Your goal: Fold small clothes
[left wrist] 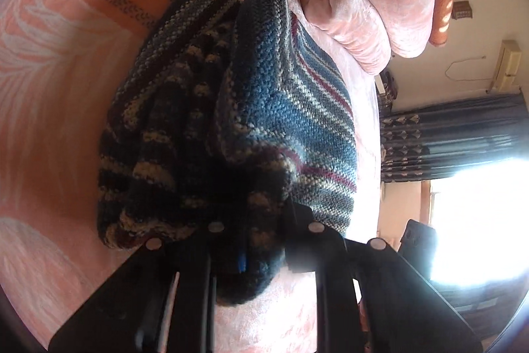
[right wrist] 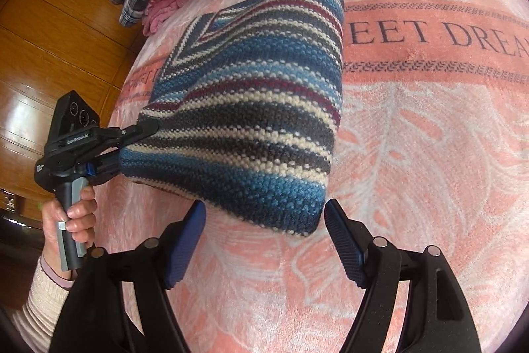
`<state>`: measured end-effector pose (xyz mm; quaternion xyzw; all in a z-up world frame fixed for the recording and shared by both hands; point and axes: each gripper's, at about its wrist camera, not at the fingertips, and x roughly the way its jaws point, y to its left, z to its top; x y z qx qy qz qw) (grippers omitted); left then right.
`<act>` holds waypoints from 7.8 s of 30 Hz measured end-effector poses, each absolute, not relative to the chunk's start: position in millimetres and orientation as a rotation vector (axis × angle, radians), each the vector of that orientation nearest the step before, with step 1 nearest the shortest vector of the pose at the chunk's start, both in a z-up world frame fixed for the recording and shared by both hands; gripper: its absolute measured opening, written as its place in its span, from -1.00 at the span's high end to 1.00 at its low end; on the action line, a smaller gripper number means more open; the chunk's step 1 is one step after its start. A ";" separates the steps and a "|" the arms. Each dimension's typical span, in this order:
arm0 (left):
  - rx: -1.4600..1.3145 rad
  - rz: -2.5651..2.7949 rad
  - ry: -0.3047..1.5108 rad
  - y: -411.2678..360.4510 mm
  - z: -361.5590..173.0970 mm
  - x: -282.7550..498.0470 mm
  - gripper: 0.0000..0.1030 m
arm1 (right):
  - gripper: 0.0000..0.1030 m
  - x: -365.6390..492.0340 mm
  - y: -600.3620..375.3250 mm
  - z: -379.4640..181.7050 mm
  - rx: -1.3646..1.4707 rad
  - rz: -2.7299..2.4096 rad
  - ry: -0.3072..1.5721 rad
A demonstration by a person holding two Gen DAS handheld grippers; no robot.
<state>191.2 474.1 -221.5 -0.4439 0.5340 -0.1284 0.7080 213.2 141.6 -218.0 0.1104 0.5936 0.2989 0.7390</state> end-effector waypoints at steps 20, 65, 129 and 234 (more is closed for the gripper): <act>-0.705 -0.211 1.144 516.0 -237.8 177.8 0.69 | 0.26 247.0 158.6 -254.9 0.482 0.680 1.423; -0.727 -0.052 1.079 545.0 -232.4 249.1 0.79 | -0.42 268.4 171.3 -241.3 0.142 0.635 1.307; -0.766 -0.569 1.126 324.6 -167.8 79.7 0.38 | -0.13 157.6 20.3 -175.9 0.574 0.861 1.333; -0.134 0.188 1.162 264.7 -14.9 -174.2 -0.86 | -0.93 -119.4 45.6 -27.4 -0.075 0.136 1.073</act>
